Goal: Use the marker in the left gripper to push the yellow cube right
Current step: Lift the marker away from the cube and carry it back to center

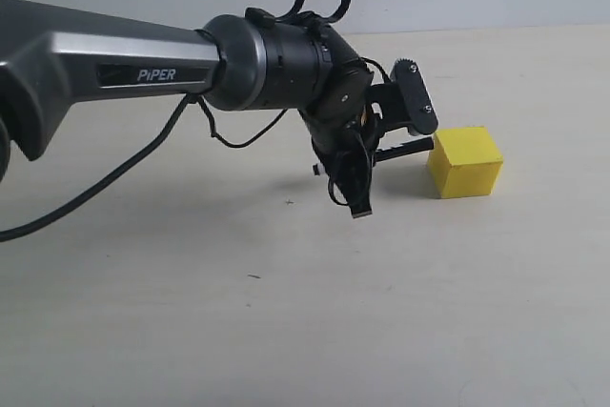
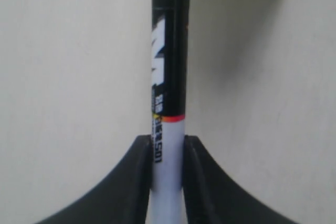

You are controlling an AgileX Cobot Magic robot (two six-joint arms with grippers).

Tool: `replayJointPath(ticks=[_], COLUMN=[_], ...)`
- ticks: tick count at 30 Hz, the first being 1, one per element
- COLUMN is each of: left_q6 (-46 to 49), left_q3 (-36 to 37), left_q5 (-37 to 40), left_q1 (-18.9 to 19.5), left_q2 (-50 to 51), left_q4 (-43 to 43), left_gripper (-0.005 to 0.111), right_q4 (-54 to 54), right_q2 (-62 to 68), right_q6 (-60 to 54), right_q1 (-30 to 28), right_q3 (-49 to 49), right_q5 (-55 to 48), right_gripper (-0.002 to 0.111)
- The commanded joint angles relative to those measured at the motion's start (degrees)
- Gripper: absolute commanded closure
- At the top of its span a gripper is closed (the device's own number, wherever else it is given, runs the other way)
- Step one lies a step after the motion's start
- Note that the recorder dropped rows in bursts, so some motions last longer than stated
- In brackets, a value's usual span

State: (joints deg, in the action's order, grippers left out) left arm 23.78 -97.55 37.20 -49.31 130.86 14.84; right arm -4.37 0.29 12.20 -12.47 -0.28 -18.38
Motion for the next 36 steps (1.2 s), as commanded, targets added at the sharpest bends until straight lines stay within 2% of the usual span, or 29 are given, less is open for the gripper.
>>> replayJointPath(ticks=[1, 18, 21, 31, 36], left_q6=[-0.7, -5.4, -7.3, -18.6, -26.7], left_q3=[-0.4, -0.4, -0.2, 8.8, 14.9], left_q5=[6.0, 22.0, 24.9, 25.5, 22.0], left_q1=[-0.3, -0.3, -0.3, 1.5, 5.0], left_q2=[-0.8, -5.0, -6.6, -14.8, -19.6], left_q4=[-0.5, -0.1, 2.1, 9.2, 9.4], left_gripper=[0.107, 0.107, 0.107, 0.107, 0.107], right_q4=[-0.1, -0.1, -0.1, -0.1, -0.1], right_q2=[-0.3, -0.3, -0.3, -0.3, -0.3], right_q6=[-0.1, -0.1, -0.1, -0.1, -0.1], right_q1=[-0.2, -0.2, -0.2, -0.2, -0.2], right_q3=[0.3, 0.3, 0.3, 0.3, 0.3], right_q5=[0.5, 0.5, 0.5, 0.5, 0.5], right_gripper=[0.108, 0.108, 0.108, 0.108, 0.108])
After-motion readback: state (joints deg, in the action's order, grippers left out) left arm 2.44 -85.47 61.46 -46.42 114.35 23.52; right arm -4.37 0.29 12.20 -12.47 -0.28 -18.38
